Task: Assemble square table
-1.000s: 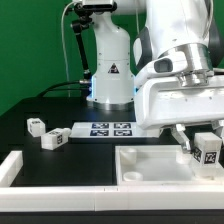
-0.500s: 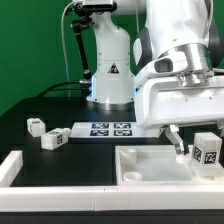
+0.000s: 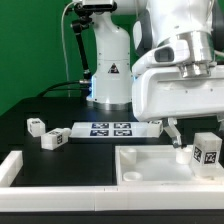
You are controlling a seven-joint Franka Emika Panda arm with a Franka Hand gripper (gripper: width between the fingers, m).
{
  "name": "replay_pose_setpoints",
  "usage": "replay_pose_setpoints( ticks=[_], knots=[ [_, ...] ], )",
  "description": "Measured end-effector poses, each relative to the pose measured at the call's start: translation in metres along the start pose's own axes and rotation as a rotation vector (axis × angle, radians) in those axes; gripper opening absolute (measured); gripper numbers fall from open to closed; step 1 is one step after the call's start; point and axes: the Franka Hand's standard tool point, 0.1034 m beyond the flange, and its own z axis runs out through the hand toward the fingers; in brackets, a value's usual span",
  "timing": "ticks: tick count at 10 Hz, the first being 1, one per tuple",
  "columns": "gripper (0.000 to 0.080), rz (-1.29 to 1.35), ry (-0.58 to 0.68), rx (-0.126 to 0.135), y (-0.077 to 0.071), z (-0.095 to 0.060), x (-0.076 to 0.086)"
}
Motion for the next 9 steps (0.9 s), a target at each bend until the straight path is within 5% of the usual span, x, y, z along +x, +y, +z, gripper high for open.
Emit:
replay_pose_setpoints(
  ticks=[7,9],
  knots=[
    [0.0648,0.025,-0.531,0.091,-0.0038,0.0054,-0.0094],
    [0.0648,0.060,-0.551,0.086,-0.0037,0.0077,-0.0039]
  ],
)
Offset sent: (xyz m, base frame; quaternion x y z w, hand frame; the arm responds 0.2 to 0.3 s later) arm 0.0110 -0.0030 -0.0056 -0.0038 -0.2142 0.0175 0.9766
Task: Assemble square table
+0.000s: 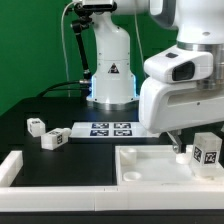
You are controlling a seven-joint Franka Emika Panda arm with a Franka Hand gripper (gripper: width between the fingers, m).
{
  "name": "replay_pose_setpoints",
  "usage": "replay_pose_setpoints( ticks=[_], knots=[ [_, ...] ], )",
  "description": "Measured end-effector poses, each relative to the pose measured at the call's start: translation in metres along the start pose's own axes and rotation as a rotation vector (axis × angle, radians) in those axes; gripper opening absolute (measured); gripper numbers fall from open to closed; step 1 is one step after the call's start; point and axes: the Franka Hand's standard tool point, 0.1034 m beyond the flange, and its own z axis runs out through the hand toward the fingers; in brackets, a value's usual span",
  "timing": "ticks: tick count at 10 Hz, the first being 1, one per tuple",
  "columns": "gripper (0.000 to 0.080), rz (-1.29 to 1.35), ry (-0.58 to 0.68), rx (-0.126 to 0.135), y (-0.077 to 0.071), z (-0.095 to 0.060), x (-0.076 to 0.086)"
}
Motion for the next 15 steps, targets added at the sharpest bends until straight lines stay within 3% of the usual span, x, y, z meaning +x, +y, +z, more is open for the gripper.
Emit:
replay_pose_setpoints(
  ticks=[3,9,10,12,15],
  knots=[
    [0.0289,0.128,-0.002,0.001,-0.0010,0.0010,-0.0005],
    [0.0289,0.708,0.003,0.010,-0.0009,0.0028,-0.0004],
    [0.0290,0.847,0.011,0.023,0.0001,0.0030,0.0006],
    [0.0290,1.080,0.042,0.087,0.0057,0.0031,0.0001],
    [0.0291,1.255,0.034,0.087,0.0059,0.0033,-0.0003]
  ],
)
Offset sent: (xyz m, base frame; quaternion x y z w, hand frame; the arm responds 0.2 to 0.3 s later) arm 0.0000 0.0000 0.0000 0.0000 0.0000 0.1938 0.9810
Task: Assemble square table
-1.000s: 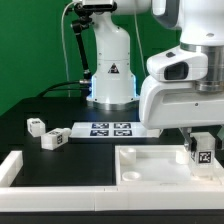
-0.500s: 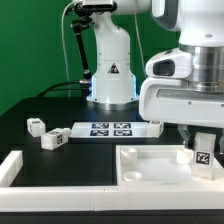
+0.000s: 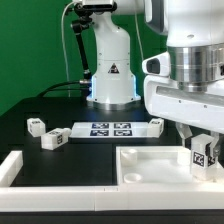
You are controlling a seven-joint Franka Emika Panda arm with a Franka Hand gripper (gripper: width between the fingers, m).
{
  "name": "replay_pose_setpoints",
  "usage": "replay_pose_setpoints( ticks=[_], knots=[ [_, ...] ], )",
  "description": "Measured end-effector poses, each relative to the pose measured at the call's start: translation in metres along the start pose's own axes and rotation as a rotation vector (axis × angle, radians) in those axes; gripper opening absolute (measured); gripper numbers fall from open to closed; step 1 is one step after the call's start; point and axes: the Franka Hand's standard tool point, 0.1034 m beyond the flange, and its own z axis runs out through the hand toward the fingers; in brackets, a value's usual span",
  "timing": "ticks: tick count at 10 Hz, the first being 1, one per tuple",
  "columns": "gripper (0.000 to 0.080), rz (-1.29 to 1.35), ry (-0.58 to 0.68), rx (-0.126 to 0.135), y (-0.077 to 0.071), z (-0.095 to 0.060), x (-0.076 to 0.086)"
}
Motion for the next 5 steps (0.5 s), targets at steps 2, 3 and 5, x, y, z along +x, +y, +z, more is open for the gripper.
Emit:
replay_pose_setpoints(
  ticks=[2,3,5],
  knots=[
    [0.0291,0.208,-0.009,0.015,0.0022,0.0005,0.0004],
    [0.0291,0.419,-0.030,0.045,0.0043,0.0010,-0.0013],
    [0.0291,0.696,-0.060,0.109,0.0053,0.0015,-0.0062]
  ],
)
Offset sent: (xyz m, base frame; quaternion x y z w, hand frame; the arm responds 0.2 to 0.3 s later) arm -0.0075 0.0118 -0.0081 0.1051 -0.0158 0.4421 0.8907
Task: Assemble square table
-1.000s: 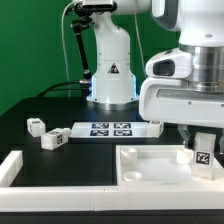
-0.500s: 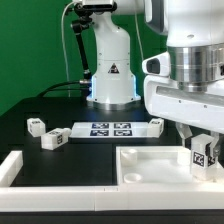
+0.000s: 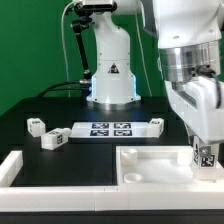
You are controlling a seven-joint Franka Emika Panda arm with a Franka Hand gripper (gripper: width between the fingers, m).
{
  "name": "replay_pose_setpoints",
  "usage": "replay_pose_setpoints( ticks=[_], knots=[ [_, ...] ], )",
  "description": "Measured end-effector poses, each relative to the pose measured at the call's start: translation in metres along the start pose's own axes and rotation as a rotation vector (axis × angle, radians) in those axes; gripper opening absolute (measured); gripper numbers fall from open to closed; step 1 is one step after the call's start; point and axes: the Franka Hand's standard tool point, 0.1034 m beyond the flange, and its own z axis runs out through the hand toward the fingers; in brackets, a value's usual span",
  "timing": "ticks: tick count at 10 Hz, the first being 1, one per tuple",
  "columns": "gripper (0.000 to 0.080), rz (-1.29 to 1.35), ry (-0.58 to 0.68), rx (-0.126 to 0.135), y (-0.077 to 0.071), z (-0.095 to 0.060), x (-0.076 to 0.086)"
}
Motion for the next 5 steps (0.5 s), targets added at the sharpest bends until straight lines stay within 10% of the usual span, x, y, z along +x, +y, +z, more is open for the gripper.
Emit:
replay_pose_setpoints(
  ticks=[3,5],
  knots=[
    [0.0369,-0.075,-0.003,-0.004,0.002,0.001,-0.002],
    [0.0627,-0.496,0.026,-0.032,0.004,0.005,-0.013]
  ],
)
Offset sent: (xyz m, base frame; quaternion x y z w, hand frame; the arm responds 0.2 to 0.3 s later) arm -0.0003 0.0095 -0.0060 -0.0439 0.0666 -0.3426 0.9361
